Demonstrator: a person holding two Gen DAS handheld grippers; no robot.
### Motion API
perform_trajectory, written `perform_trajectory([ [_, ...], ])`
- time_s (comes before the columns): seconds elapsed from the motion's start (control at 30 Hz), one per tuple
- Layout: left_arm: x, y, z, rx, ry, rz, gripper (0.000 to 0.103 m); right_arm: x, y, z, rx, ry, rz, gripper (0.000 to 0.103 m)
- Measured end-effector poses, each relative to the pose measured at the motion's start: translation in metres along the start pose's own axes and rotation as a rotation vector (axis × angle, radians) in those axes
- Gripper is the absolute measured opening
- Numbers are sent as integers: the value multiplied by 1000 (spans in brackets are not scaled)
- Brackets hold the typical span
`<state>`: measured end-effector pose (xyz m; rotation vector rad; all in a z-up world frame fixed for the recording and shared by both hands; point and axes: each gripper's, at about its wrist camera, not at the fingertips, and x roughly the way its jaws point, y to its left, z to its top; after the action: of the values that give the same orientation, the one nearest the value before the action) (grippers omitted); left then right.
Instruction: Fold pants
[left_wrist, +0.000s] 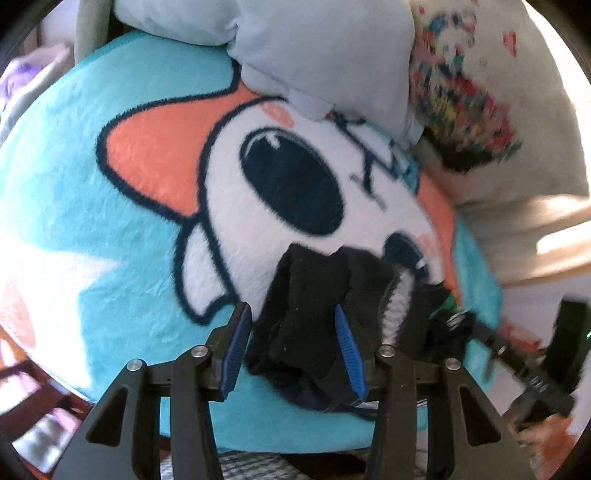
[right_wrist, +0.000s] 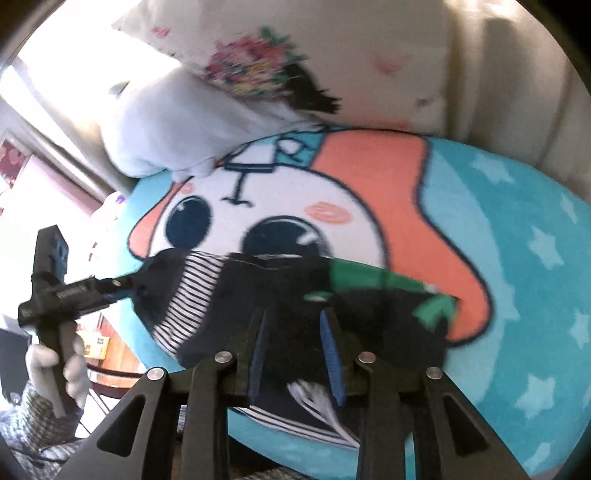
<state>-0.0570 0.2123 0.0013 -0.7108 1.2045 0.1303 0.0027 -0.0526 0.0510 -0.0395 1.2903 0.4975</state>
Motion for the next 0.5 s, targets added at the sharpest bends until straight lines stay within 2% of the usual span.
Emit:
perform_trajectory([
  [0.07,6,0,-5,19,42,31,39,17,21,8,-33,34,34,32],
  [0.17,10,8,-12,-6,74,6,39,33,52,17,-86,68,81,32],
  [0.3,9,22,-19,-54,67,-60,42,54,90,31,-153,110,126,48],
  [0.43,3,35,-28,-93,46,-126,45,76,117,44,-185,172,156,56],
  [0.5,1,37,-30,-101,36,-151,45,92,131,51,-192,235,163,59],
])
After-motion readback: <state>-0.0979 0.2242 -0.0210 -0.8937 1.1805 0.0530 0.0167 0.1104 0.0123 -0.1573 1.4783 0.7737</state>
